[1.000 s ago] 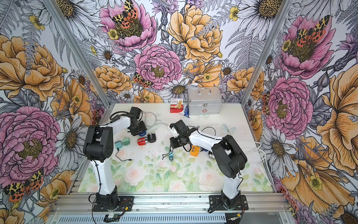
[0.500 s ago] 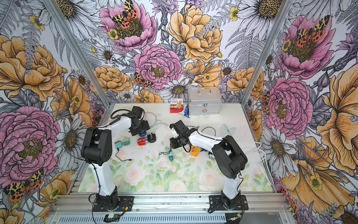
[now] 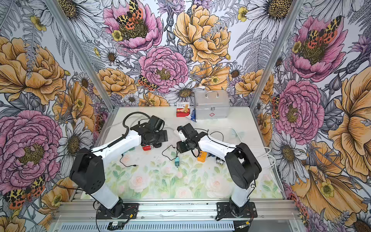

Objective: Unplug the electric shaver
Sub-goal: Place the electric shaver at the center of the board, then pick up the plug from the center of the board.

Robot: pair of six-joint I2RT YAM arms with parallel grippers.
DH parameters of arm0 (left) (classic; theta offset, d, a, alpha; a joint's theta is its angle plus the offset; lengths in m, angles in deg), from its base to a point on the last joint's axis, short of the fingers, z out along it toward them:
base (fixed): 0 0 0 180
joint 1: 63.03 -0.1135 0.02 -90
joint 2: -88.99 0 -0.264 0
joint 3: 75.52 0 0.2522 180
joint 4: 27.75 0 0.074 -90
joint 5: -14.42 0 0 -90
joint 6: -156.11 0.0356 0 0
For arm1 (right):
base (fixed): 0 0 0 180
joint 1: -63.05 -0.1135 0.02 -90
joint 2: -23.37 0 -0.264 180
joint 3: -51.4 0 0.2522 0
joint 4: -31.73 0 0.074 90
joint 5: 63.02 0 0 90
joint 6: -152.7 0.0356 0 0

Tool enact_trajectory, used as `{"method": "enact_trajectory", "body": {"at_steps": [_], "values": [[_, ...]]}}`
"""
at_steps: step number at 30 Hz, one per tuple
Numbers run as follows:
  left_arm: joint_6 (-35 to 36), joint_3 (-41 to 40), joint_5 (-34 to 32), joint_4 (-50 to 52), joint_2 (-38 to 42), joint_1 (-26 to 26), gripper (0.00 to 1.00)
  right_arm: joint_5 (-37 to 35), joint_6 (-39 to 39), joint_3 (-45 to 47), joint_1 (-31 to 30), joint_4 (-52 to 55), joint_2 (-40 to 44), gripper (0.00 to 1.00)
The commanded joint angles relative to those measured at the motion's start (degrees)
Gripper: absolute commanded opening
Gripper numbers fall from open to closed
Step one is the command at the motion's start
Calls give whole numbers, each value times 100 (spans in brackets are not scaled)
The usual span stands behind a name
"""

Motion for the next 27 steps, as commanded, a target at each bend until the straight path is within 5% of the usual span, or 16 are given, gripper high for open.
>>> {"method": "enact_trajectory", "body": {"at_steps": [1, 13, 27], "values": [[-276, -180, 58, 108, 151, 425, 88, -319, -34, 107, 147, 60, 405, 54], [-395, 38, 655, 108, -505, 1402, 88, -912, 320, 729, 812, 215, 1153, 63], [-421, 294, 1016, 114, -1580, 1507, 80, -915, 523, 1095, 1138, 255, 1385, 63]]}}
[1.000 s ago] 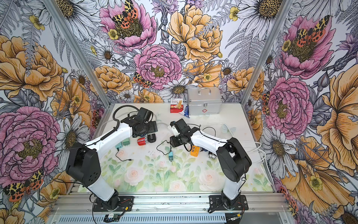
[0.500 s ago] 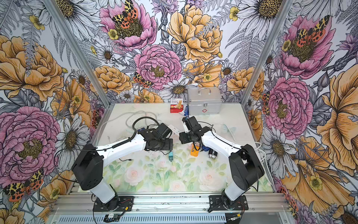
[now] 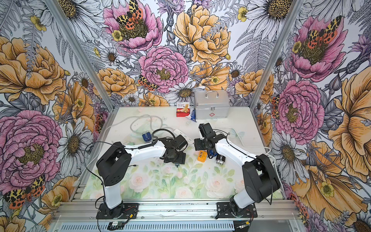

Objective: Unplug the electric shaver
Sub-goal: Pick up the plug from the center of the board, then place the plug at the center of the board.

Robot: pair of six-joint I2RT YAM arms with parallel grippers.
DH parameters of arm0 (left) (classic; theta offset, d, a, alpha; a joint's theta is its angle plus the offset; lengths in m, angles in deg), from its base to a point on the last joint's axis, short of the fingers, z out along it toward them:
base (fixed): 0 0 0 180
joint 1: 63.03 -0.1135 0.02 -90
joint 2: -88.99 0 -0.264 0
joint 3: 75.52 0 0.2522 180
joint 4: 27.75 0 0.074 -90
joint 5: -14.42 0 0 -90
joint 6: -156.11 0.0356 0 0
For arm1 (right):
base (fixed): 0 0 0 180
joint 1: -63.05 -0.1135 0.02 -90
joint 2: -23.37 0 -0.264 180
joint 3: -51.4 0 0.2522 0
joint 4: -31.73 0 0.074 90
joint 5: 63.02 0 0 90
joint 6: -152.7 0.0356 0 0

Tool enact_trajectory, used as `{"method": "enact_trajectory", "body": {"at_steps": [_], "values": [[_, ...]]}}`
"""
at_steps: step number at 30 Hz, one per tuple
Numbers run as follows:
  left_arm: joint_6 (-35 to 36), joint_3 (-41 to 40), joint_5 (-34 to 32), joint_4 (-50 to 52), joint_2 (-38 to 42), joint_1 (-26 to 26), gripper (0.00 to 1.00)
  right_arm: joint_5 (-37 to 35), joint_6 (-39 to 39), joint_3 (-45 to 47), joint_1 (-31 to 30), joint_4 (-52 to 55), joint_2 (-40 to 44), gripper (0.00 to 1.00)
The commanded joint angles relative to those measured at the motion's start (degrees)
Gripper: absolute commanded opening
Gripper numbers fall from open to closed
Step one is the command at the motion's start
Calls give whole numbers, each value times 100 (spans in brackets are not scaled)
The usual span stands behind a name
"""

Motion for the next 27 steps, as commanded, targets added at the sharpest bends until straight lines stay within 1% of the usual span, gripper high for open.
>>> {"method": "enact_trajectory", "body": {"at_steps": [1, 5, 8, 12, 16, 17, 18, 21, 23, 27], "values": [[-80, 163, 167, -43, -131, -3, 76, -40, 54, 21, 60, 40, 116, 63], [-109, 156, 189, -10, -158, -35, 60, 17, 32, -19, 78, 39, 22, 63], [-100, 147, 172, 69, -126, -58, 49, 61, 6, -85, 86, 36, -41, 63], [-108, 98, 69, 244, 17, -89, 40, 123, -25, -214, 81, 37, -39, 62], [-173, -72, -85, 402, 410, -226, 31, 244, -42, -413, 86, 36, -29, 62], [-187, -133, -127, 457, 488, -276, 31, 281, -46, -464, 78, 39, -36, 62], [-197, -214, -170, 504, 796, -350, 31, 325, -50, -511, 70, 36, -57, 62], [-189, -487, -297, 673, 1307, -645, 30, 383, -59, -647, 42, 36, -133, 62], [-164, -710, -338, 754, 1633, -933, 29, 364, -93, -718, 18, 45, -210, 62], [-73, -1276, -269, 775, 2301, -1750, 29, 323, -148, -848, -19, 50, -349, 62]]}}
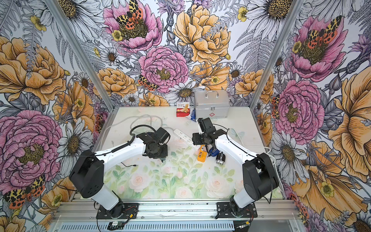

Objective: Unplug the electric shaver
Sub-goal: Place the plug at the center of the board.

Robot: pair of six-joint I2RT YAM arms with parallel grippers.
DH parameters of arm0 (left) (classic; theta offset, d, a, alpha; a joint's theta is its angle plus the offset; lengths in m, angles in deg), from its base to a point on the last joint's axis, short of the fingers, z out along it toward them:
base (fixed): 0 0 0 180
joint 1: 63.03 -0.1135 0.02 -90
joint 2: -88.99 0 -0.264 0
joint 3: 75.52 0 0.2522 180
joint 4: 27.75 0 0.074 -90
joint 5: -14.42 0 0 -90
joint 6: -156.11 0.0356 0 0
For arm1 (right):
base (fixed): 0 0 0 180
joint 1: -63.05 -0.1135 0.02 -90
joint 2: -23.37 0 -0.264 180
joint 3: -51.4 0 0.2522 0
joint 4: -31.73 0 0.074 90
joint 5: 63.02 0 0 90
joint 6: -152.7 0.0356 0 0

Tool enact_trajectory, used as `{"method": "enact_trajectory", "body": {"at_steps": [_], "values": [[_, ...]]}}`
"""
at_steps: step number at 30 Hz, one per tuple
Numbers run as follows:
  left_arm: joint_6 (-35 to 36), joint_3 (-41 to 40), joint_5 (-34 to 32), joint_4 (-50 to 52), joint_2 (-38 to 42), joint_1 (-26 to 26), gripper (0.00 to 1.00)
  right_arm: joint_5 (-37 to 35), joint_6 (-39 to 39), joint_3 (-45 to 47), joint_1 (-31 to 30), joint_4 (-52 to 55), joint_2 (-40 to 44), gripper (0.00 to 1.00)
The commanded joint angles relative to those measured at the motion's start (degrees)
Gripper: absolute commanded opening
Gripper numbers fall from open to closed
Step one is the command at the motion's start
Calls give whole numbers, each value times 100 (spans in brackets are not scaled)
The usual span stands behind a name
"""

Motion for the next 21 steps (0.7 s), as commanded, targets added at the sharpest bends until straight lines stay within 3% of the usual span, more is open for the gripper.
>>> {"method": "enact_trajectory", "body": {"at_steps": [1, 7, 15, 21], "values": [[125, -422, -156, 188, 485, -670, 29, 23, -121, -225, -60, -25, -170, 62], [545, -703, -3, 193, 736, -1828, 29, 2, -201, -431, -102, -12, -227, 62], [830, -916, -141, 309, 578, -2962, 29, -48, -283, -546, -105, 21, -287, 62], [969, -865, -350, 294, 206, -3374, 31, -71, -328, -665, -105, 65, -349, 62]]}}
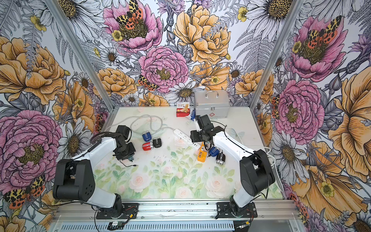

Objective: Unplug the electric shaver
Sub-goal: Place the plug at the center of the board, then move the socket to the center of the board.

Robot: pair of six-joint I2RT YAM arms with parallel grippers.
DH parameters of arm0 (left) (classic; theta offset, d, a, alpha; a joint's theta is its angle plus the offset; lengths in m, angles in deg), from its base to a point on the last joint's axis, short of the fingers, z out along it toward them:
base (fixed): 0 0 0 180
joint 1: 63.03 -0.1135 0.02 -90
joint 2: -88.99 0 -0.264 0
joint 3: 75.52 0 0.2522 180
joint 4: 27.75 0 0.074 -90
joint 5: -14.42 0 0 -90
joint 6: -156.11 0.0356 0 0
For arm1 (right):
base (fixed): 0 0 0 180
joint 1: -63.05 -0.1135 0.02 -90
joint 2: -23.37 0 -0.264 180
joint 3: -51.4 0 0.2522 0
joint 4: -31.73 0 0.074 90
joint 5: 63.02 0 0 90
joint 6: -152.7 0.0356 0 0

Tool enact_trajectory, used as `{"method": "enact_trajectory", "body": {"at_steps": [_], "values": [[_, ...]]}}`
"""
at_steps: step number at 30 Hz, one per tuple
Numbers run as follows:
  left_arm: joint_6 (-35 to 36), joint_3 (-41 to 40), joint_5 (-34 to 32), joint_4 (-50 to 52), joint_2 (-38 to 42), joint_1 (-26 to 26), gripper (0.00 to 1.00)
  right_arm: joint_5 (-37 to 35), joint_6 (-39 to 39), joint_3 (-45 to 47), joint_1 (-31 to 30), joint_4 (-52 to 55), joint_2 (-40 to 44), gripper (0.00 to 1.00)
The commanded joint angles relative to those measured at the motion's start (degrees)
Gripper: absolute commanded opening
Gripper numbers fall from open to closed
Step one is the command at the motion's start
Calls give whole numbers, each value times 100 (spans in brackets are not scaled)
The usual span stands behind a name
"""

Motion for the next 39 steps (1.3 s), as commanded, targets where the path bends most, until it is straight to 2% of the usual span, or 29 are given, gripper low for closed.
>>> {"method": "enact_trajectory", "body": {"at_steps": [1, 8, 12, 15, 19, 23, 29, 32, 39], "values": [[195, 10, -239, 5, -183, -96, 31, -86, -83, -228, -41, 17, -78, 62], [235, 131, -230, -26, -653, -189, 36, -110, -95, -242, -42, 43, -115, 62], [231, 145, -241, -30, -787, -188, 42, -162, -96, -229, -41, 52, -87, 62], [226, 153, -265, -30, -720, -188, 52, -197, -105, -229, -41, 65, -60, 62], [168, 204, -221, -12, -393, -182, 75, -224, -129, -271, -41, 79, -50, 62], [72, 371, -194, 53, 60, -110, 89, -221, -173, -337, -41, 96, -69, 63], [-71, 998, -302, 198, 606, 30, 92, -271, -245, -655, -41, 163, -205, 63], [-49, 1499, -394, 189, 630, 105, 92, -331, -244, -941, -41, 266, -359, 63], [248, 2998, -320, 189, -199, 239, 93, -382, -344, -1616, -32, 659, -714, 63]]}}
